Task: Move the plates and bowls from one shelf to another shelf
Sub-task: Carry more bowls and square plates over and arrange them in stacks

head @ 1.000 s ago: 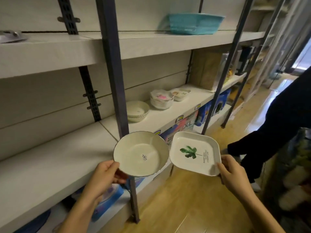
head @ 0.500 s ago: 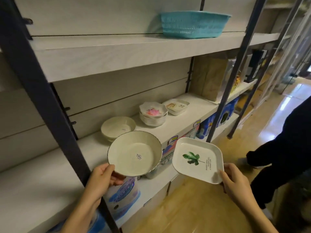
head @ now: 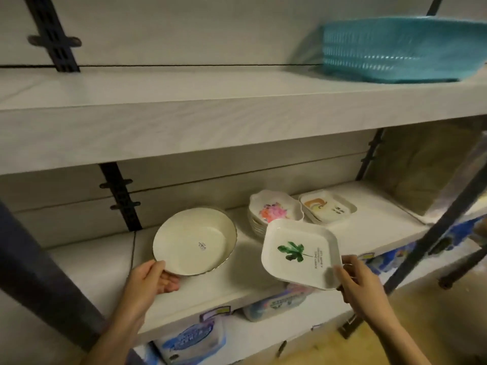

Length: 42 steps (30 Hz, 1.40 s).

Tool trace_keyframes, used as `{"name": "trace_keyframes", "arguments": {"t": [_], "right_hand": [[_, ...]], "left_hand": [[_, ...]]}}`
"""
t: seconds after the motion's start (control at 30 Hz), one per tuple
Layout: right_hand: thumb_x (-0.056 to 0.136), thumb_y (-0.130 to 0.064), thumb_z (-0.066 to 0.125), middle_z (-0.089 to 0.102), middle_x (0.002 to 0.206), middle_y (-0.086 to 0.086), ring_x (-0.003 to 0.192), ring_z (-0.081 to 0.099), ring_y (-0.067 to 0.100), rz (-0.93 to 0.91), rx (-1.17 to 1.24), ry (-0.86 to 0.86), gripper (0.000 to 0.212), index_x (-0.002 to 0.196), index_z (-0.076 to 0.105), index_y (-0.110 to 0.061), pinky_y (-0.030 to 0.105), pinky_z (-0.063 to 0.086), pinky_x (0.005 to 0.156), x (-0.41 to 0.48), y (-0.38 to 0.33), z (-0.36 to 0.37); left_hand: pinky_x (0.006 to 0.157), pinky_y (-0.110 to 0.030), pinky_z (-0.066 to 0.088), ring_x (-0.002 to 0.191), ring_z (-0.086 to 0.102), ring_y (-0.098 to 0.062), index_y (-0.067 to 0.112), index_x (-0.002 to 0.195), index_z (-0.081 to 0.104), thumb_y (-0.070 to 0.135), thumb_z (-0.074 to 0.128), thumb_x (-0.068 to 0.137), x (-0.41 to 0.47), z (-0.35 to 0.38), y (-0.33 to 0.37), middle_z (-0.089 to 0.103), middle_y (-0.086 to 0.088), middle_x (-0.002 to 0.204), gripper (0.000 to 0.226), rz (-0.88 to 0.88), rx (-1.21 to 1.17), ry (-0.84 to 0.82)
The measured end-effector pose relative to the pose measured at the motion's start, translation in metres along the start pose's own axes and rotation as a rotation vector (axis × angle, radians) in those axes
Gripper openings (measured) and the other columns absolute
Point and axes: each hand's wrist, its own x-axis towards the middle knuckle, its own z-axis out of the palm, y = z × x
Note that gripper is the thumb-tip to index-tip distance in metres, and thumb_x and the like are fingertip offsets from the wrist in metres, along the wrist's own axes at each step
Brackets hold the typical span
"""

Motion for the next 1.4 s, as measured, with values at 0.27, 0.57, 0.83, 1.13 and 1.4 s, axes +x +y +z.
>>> {"name": "trace_keyframes", "arguments": {"t": [0.27,0.57,0.83,1.13,1.4], "right_hand": [[0.094,-0.017,0.048,0.061,0.076,-0.006,0.062,0.061,0.019,-0.117,-0.01,-0.136,0.008,0.101,0.05,-0.017,0.041,0.054,0.061,0.097,0.001,-0.03],[0.094,-0.015,0.047,0.061,0.077,-0.009,0.059,0.06,0.015,-0.152,-0.02,-0.21,0.008,0.102,0.048,-0.018,0.028,0.049,0.051,0.139,0.01,-0.032],[0.094,-0.013,0.046,0.059,0.064,-0.004,0.051,0.053,0.014,-0.163,0.021,-0.172,0.008,0.1,0.05,-0.015,0.027,0.038,0.048,0.15,0.014,-0.037],[0.094,-0.012,0.046,0.057,0.067,-0.004,0.052,0.054,0.012,-0.176,-0.018,-0.123,0.019,0.109,0.056,-0.007,0.021,0.037,0.047,0.193,0.045,-0.074],[0.094,-0.022,0.048,0.061,0.069,-0.003,0.054,0.059,0.016,-0.219,-0.214,-0.149,0.022,0.107,0.059,-0.008,0.031,0.049,0.053,0.3,0.084,-0.106]], "left_hand": [[0.034,-0.014,0.047,0.031,0.058,-0.011,-0.004,0.075,0.054,0.004,0.037,0.095,0.044,0.045,-0.004,0.061,-0.002,0.034,0.027,-0.129,-0.098,0.22],[0.037,-0.014,0.05,0.033,0.06,-0.012,-0.007,0.076,0.057,0.003,0.036,0.093,0.075,0.072,0.0,0.065,-0.004,0.04,0.03,-0.235,-0.071,0.184],[0.052,-0.03,0.05,0.039,0.052,-0.023,-0.002,0.068,0.061,0.03,0.053,0.09,0.073,0.076,-0.002,0.062,-0.007,0.048,0.04,-0.128,0.414,0.245],[0.065,-0.031,0.043,0.059,0.057,-0.023,0.011,0.068,0.051,0.023,0.054,0.089,0.06,0.123,0.041,0.063,-0.007,0.063,0.024,0.144,0.666,0.193],[0.057,-0.028,0.036,0.064,0.053,-0.026,0.012,0.069,0.051,0.033,0.048,0.09,0.045,0.193,0.045,0.059,-0.011,0.066,0.03,0.126,0.704,0.171]]}}
